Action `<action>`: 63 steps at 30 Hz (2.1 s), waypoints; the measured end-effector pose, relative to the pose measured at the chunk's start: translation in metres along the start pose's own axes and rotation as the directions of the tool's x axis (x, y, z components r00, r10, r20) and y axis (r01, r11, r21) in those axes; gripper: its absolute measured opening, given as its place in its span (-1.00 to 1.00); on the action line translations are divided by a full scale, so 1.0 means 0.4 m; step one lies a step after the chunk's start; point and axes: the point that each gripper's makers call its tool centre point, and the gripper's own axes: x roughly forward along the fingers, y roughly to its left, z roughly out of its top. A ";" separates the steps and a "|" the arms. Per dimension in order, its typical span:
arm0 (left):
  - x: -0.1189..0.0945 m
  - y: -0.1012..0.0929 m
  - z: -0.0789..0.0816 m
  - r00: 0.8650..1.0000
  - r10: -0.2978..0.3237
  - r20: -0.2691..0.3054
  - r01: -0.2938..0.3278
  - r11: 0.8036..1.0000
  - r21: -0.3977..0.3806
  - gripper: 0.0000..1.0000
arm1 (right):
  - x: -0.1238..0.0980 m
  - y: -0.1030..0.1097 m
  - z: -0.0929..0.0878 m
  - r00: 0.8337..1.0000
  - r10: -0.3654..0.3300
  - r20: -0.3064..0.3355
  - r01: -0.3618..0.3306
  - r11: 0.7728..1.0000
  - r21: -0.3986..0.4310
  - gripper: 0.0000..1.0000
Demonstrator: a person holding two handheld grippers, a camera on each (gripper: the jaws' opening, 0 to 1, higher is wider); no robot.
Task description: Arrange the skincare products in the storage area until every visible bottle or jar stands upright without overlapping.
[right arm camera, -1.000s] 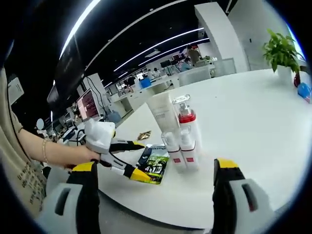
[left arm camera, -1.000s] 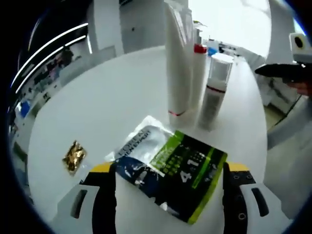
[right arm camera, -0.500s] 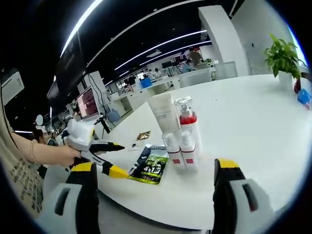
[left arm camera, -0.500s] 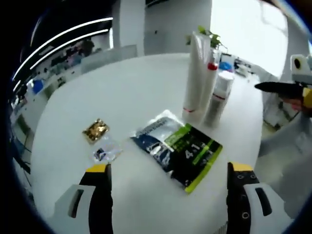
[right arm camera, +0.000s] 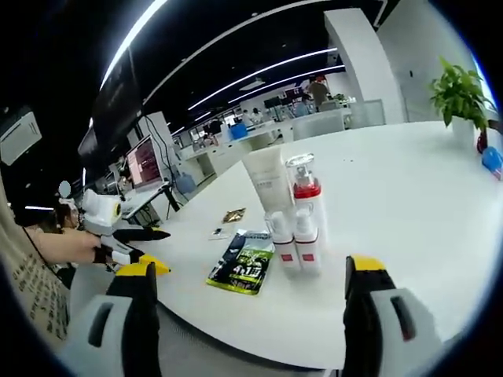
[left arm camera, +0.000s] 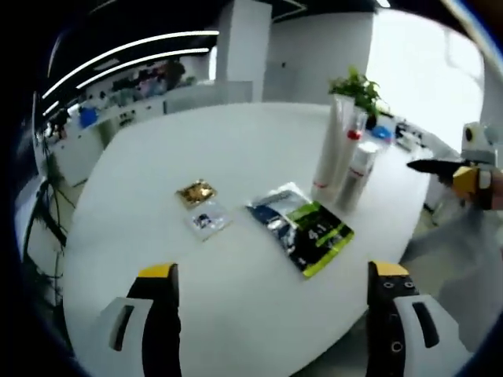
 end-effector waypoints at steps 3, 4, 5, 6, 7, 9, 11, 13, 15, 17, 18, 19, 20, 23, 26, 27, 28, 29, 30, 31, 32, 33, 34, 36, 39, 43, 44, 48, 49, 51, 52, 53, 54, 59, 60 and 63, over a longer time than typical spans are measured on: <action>-0.035 0.013 0.014 0.999 0.033 0.040 -0.032 0.999 -0.019 0.94 | 0.001 0.001 -0.002 1.000 0.001 -0.004 -0.001 1.000 -0.010 0.99; -0.048 0.018 0.014 0.998 0.046 0.046 -0.044 0.999 -0.027 0.94 | 0.001 0.001 -0.003 1.000 0.001 -0.006 -0.001 1.000 -0.011 0.99; -0.058 0.019 0.016 0.997 0.054 0.051 -0.053 0.998 -0.028 0.94 | 0.001 0.001 -0.003 1.000 0.000 -0.006 0.000 1.000 -0.012 0.99; -0.071 0.020 0.019 0.996 0.064 0.057 -0.062 0.998 -0.028 0.94 | 0.001 0.001 -0.003 1.000 0.000 -0.006 0.000 1.000 -0.013 0.99; -0.078 0.024 0.019 0.996 0.071 0.061 -0.069 0.997 -0.030 0.94 | 0.001 0.001 -0.002 1.000 0.001 -0.005 -0.001 1.000 -0.013 0.99; -0.094 0.031 0.020 0.994 0.083 0.070 -0.081 0.996 -0.033 0.94 | 0.001 0.001 -0.003 1.000 0.001 -0.005 -0.001 1.000 -0.011 0.99; -0.107 0.035 0.019 0.992 0.095 0.077 -0.093 0.995 -0.036 0.94 | 0.001 0.000 -0.003 1.000 0.000 -0.005 0.000 1.000 -0.009 0.99; -0.120 0.041 0.015 0.990 0.113 0.083 -0.109 0.993 -0.046 0.94 | 0.001 0.000 -0.003 1.000 0.001 -0.004 -0.001 1.000 -0.008 0.99; -0.126 0.044 0.014 0.989 0.120 0.083 -0.116 0.992 -0.052 0.94 | 0.000 0.000 -0.003 1.000 0.000 -0.003 0.000 1.000 -0.004 0.99; -0.131 0.043 0.021 0.988 0.127 0.092 -0.123 0.991 -0.046 0.94 | -0.001 0.001 -0.005 1.000 0.001 -0.006 -0.001 1.000 -0.008 0.99; -0.133 0.044 0.028 0.985 0.135 0.105 -0.132 0.991 -0.035 0.94 | 0.000 0.000 -0.004 1.000 0.000 -0.005 0.000 1.000 -0.008 0.99; -0.134 0.045 0.029 0.984 0.138 0.109 -0.135 0.990 -0.036 0.94 | 0.000 0.000 -0.003 1.000 0.001 -0.004 -0.001 1.000 -0.007 0.99; -0.135 0.046 0.029 0.984 0.140 0.113 -0.136 0.990 -0.043 0.94 | 0.000 0.000 -0.003 1.000 0.002 -0.003 -0.002 1.000 -0.006 0.99; -0.136 0.054 0.024 0.982 0.151 0.110 -0.146 0.988 -0.053 0.94 | -0.002 0.001 -0.004 1.000 0.001 -0.003 -0.001 1.000 -0.006 0.99; -0.135 0.057 0.023 0.981 0.160 0.112 -0.154 0.986 -0.055 0.94 | -0.001 0.001 -0.004 1.000 -0.001 -0.004 0.001 1.000 -0.008 0.99; -0.135 0.055 0.024 0.981 0.160 0.113 -0.154 0.986 -0.055 0.94 | -0.001 0.000 -0.004 1.000 -0.002 -0.005 0.002 1.000 -0.010 0.99; -0.134 0.054 0.025 0.980 0.160 0.115 -0.155 0.986 -0.053 0.94 | -0.001 0.000 -0.005 1.000 -0.002 -0.006 0.002 1.000 -0.011 0.99; -0.133 0.054 0.025 0.980 0.161 0.116 -0.156 0.986 -0.052 0.94 | -0.001 0.000 -0.005 1.000 -0.003 -0.008 0.003 1.000 -0.012 0.99; -0.132 0.051 0.025 0.980 0.163 0.113 -0.158 0.986 -0.051 0.94 | 0.000 0.001 -0.006 1.000 -0.001 -0.010 0.001 1.000 -0.014 0.99; -0.131 0.050 0.024 0.980 0.164 0.110 -0.159 0.986 -0.050 0.94 | 0.000 0.002 -0.007 1.000 0.001 -0.012 -0.002 1.000 -0.015 0.99; -0.131 0.048 0.025 0.980 0.164 0.111 -0.159 0.986 -0.050 0.94 | 0.001 0.004 -0.008 1.000 0.003 -0.016 -0.003 1.000 -0.016 0.99; -0.131 0.047 0.025 0.980 0.165 0.112 -0.160 0.986 -0.052 0.94 | 0.002 0.004 -0.009 1.000 0.004 -0.018 -0.004 1.000 -0.019 0.99; -0.131 0.047 0.026 0.979 0.168 0.112 -0.163 0.985 -0.053 0.94 | 0.002 0.006 -0.009 1.000 0.007 -0.020 -0.007 1.000 -0.019 0.99; -0.131 0.049 0.029 0.978 0.175 0.115 -0.169 0.984 -0.059 0.94 | 0.003 0.007 -0.011 1.000 0.009 -0.024 -0.009 1.000 -0.018 0.99; -0.124 0.053 0.030 0.977 0.184 0.112 -0.176 0.982 -0.071 0.94 | 0.005 0.008 -0.012 0.999 0.011 -0.030 -0.012 1.000 -0.020 0.99; -0.110 0.065 0.032 0.975 0.196 0.109 -0.187 0.978 -0.090 0.94 | 0.006 0.009 -0.013 0.999 0.011 -0.035 -0.012 1.000 -0.021 0.99; -0.106 0.068 0.031 0.974 0.200 0.107 -0.189 0.977 -0.099 0.94 | 0.006 0.009 -0.014 0.999 0.011 -0.036 -0.012 1.000 -0.019 0.99; -0.082 0.085 0.033 0.973 0.209 0.094 -0.199 0.975 -0.102 0.94 | 0.008 0.009 -0.012 0.999 0.012 -0.036 -0.013 1.000 -0.020 0.99; -0.077 0.089 0.035 0.973 0.210 0.093 -0.201 0.974 -0.101 0.94 | 0.008 0.010 -0.013 0.999 0.013 -0.038 -0.013 1.000 -0.020 0.99; -0.062 0.100 0.041 0.972 0.216 0.088 -0.206 0.973 -0.108 0.94 | 0.009 0.012 -0.015 0.999 0.015 -0.045 -0.016 1.000 -0.023 0.99; -0.051 0.108 0.046 0.972 0.219 0.088 -0.208 0.971 -0.117 0.94 | 0.010 0.012 -0.015 0.999 0.015 -0.046 -0.016 1.000 -0.025 0.99; -0.043 0.113 0.047 0.971 0.222 0.086 -0.211 0.970 -0.123 0.94 | 0.010 0.012 -0.015 0.999 0.014 -0.048 -0.015 1.000 -0.025 0.99; -0.033 0.120 0.049 0.970 0.228 0.081 -0.216 0.968 -0.128 0.94 | 0.011 0.012 -0.016 0.999 0.013 -0.050 -0.015 1.000 -0.025 0.99; 0.010 0.141 0.062 0.968 0.242 0.063 -0.233 0.965 -0.122 0.94 | 0.013 0.011 -0.021 0.998 0.010 -0.065 -0.012 0.999 -0.031 0.99; 0.018 0.144 0.064 0.969 0.240 0.062 -0.232 0.965 -0.123 0.94 | 0.014 0.013 -0.024 0.997 0.012 -0.074 -0.015 0.999 -0.035 0.97; 0.048 0.153 0.069 0.972 0.230 0.046 -0.220 0.963 -0.155 0.91 | 0.016 0.014 -0.026 0.997 0.014 -0.080 -0.017 0.999 -0.040 0.96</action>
